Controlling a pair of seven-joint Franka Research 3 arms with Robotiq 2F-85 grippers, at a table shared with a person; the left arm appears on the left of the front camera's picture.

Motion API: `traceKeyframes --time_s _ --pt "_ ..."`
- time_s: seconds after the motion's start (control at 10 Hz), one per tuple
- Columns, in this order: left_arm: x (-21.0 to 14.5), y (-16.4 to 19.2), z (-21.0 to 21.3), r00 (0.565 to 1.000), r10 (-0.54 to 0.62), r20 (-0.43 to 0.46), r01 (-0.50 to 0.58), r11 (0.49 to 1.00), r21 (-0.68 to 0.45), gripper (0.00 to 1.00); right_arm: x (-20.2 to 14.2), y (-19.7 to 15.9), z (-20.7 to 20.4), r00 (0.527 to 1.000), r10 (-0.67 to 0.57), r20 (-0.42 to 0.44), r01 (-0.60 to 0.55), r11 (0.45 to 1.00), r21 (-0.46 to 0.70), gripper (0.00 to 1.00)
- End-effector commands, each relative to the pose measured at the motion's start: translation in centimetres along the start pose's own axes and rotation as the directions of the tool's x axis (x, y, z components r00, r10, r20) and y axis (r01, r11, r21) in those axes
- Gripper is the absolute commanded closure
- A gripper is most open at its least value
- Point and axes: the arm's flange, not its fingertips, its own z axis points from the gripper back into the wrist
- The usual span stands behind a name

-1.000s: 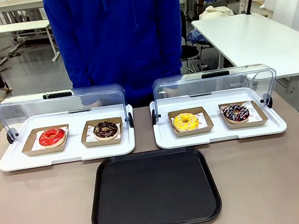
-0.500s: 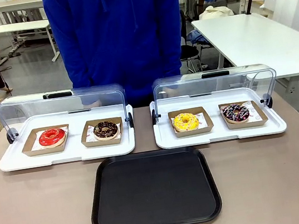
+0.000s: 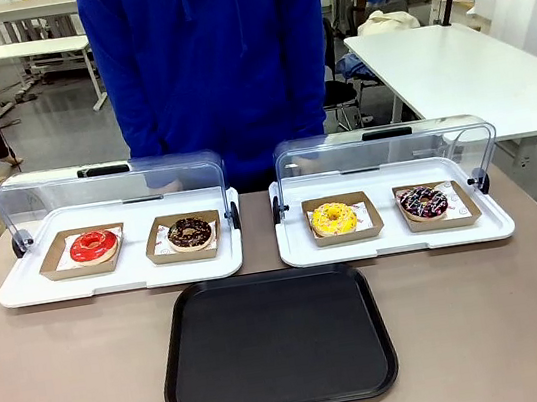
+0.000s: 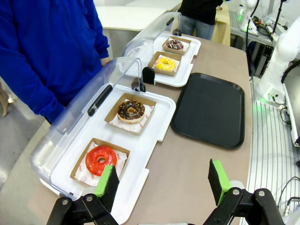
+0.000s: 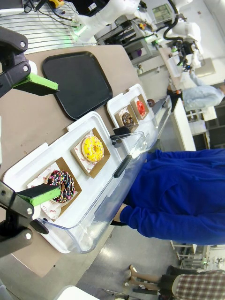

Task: Move the third donut from the left to the tray.
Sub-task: Pick up the Paper togo box containing the Donut indicated by the person and place it on the Handle tray.

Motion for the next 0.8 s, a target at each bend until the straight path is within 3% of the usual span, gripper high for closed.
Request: traceKeyframes --time_s 0.0,0.7 --pt "0.1 0.1 -0.03 0.999 -0.024 0.023 0.024 1.0 -0.005 0.0 0.28 -0.35 -0.04 0.999 0.029 0.027 -0.029 1.0 0.002 0.0" --pt "0.1 0.1 -0.03 0.999 -0.024 0.023 0.024 1.0 -0.005 0.0 0.28 -0.35 -0.04 0.999 0.029 0.027 -0.029 1.0 0.002 0.0"
